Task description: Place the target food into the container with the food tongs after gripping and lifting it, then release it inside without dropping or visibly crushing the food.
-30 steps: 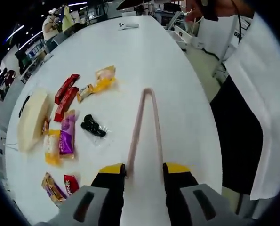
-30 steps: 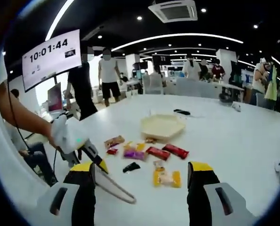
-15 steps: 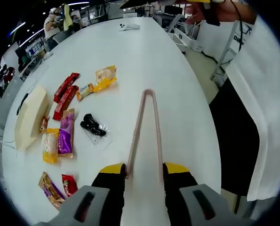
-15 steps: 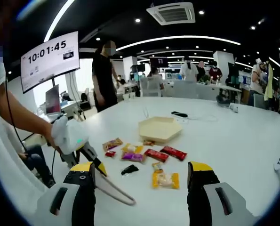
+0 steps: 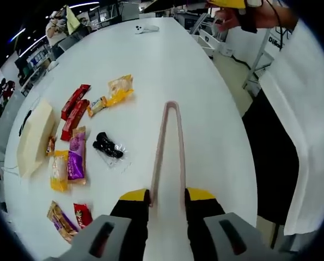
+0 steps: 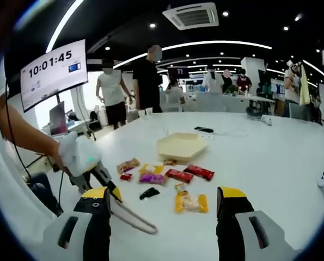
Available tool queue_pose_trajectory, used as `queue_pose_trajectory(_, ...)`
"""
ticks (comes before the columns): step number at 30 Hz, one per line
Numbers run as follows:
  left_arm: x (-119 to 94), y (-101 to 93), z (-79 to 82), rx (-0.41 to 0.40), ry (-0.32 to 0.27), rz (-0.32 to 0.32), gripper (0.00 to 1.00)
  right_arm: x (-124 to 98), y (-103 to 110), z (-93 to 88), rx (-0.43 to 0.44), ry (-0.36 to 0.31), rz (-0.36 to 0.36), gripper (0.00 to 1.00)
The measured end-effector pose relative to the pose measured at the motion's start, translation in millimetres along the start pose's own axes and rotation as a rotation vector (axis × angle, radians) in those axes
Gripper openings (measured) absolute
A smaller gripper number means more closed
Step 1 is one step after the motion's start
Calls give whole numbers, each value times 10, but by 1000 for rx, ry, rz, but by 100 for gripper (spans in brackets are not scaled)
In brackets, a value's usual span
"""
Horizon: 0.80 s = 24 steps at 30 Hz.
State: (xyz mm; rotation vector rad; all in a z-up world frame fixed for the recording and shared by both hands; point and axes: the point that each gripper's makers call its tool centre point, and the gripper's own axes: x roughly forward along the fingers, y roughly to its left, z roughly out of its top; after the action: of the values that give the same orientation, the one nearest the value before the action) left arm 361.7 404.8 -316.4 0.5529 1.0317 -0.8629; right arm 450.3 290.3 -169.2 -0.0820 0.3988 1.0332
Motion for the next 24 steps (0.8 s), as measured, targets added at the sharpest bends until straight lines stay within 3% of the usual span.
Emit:
queue_pose_trajectory(3,1,6,-7,-8,6,5,23,-53,0,-52,-22,8,1,81)
queue_pose_trajectory(11,-1,-8,-18,-22,6,16,20,-126,-84,-145,15,-3,-27,81)
queue_pose_trajectory(24,-28,-43,-33,-48,28,21,19,-94,-121,-143,10,-7,-7,80)
